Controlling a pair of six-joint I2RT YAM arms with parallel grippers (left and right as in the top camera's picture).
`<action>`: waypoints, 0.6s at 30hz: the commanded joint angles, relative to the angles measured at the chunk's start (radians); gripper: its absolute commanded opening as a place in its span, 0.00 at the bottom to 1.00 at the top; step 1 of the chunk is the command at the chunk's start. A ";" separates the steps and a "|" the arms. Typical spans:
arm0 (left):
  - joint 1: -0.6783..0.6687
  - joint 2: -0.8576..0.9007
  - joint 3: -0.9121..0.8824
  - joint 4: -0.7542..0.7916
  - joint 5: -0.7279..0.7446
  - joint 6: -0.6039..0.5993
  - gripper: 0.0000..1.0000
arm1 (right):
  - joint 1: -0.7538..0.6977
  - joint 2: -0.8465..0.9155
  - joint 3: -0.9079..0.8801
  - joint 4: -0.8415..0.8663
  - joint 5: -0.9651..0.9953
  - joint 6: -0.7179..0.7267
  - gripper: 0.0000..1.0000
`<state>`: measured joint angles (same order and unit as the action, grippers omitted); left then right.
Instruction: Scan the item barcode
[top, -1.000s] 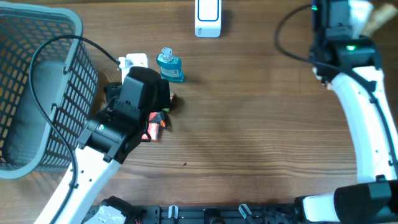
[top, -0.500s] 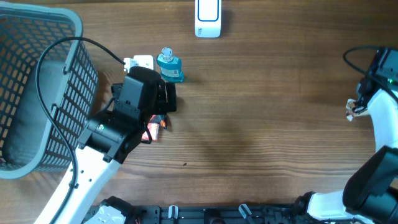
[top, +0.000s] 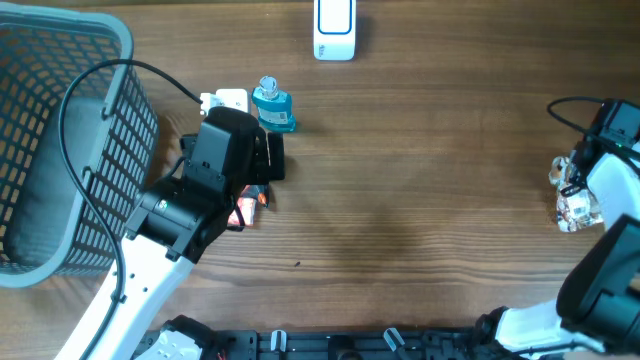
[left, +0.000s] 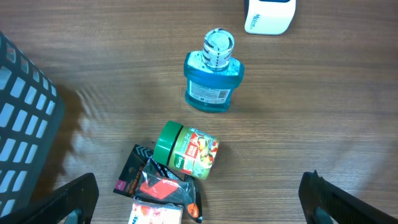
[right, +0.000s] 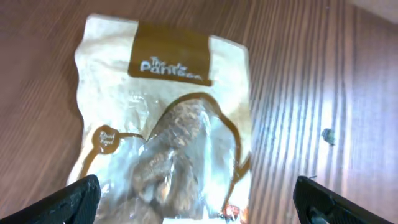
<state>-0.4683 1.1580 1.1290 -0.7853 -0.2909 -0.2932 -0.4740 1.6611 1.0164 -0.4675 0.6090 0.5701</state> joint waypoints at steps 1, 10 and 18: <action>0.006 0.002 -0.001 0.007 0.011 -0.002 1.00 | 0.050 -0.191 0.086 -0.036 -0.002 -0.020 1.00; 0.005 -0.047 -0.001 0.026 0.034 -0.002 1.00 | 0.296 -0.661 0.174 -0.192 -0.660 -0.065 1.00; 0.006 -0.238 0.006 0.007 0.085 0.047 1.00 | 0.441 -0.644 0.163 -0.406 -0.833 -0.043 1.00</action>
<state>-0.4683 1.0004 1.1290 -0.7666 -0.2352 -0.2737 -0.0795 0.9474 1.1927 -0.7956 -0.1520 0.5297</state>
